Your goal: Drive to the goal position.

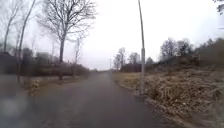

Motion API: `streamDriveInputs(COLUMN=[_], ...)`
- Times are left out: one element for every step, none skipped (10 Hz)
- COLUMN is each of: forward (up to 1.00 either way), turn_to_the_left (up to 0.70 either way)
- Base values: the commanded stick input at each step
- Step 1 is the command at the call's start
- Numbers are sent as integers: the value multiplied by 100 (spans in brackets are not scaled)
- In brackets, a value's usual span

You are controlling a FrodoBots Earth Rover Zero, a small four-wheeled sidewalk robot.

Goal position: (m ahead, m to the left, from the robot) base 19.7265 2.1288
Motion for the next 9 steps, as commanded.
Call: streamDriveInputs(forward=[70,70,70,70,70,70,70,70,70], turn_to_the_left=[0,0,11,27,35,35,0,0,0])
